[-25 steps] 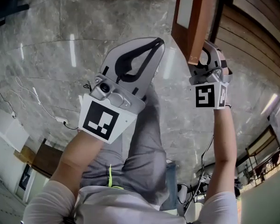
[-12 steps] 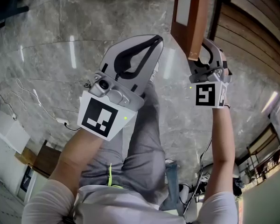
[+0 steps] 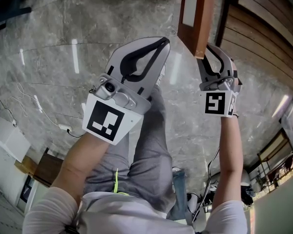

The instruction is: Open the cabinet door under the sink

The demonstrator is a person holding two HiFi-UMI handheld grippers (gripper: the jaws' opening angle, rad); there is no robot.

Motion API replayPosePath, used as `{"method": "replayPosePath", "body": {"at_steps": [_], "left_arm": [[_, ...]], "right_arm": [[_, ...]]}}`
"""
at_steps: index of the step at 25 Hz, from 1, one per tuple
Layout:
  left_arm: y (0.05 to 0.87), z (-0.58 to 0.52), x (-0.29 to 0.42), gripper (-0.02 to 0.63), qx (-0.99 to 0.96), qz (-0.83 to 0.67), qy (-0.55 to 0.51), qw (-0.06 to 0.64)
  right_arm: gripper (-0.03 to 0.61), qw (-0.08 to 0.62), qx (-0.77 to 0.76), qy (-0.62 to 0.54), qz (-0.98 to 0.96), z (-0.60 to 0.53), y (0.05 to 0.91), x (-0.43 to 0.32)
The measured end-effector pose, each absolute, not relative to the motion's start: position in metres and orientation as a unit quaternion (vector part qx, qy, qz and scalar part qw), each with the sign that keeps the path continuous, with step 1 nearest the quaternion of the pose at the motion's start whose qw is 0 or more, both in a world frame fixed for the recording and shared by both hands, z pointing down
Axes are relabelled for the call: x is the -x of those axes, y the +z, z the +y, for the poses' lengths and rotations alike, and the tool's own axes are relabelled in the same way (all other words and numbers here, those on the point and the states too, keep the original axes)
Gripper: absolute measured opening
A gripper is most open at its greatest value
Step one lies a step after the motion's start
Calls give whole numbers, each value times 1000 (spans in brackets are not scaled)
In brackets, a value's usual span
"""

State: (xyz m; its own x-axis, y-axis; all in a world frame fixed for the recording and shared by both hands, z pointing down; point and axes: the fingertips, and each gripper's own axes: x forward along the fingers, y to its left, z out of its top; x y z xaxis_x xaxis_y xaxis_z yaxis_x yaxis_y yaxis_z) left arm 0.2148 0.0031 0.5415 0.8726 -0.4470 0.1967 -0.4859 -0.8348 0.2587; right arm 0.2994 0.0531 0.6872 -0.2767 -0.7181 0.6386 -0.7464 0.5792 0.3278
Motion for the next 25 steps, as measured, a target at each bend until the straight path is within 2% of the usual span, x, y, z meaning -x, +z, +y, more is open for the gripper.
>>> {"method": "replayPosePath", "body": {"at_steps": [10,25], "left_arm": [[487,6,-213,18,-959,-239,52,141],[405,-3,-168,18,-955,-257,53,136]], "right_arm": [[57,379,-486,33,-787,57,639,-296],[34,326,-563,111,-751,37,554,-288]]}}
